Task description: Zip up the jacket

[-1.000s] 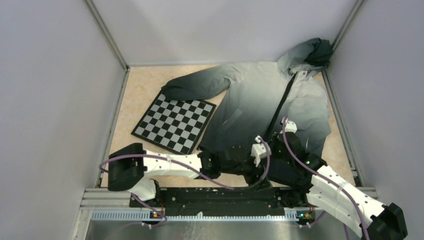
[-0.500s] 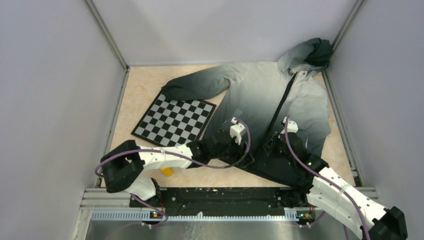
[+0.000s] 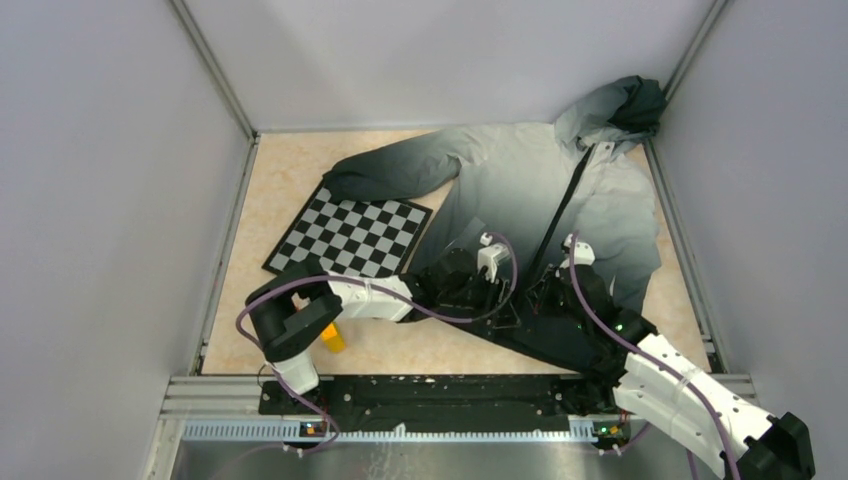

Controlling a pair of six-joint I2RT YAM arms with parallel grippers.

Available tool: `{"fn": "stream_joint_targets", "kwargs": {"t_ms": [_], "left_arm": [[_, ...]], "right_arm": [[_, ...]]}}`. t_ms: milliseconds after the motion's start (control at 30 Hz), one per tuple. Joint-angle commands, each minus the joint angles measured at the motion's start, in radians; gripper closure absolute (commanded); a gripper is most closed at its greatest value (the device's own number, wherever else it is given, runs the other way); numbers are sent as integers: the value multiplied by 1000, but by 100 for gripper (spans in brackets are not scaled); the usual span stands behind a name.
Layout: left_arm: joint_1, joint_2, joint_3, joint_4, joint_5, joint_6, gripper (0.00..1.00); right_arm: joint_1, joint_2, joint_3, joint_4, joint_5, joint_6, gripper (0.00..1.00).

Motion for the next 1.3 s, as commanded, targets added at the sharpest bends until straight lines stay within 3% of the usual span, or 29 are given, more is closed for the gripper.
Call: {"fn": "stream_joint_targets", "kwargs": {"t_ms": [0,267,433,667,1267], "left_arm": [[9,27,60,74,37,-8,51],[20,97,86,117,35,-1,55],[26,121,108,129,46,5,78],[26,122,91,168,63,-9,99],[26,127,76,214,85,-20,100]], "right_arm": [[1,-10,15,34,-25,16,100],[1,-38,12,14,-43,54,100],[1,-45,12,0,-44,75,100],[2,-41,59,-103,16,162,100],[0,48,128,-182,-14,315,47]]}}
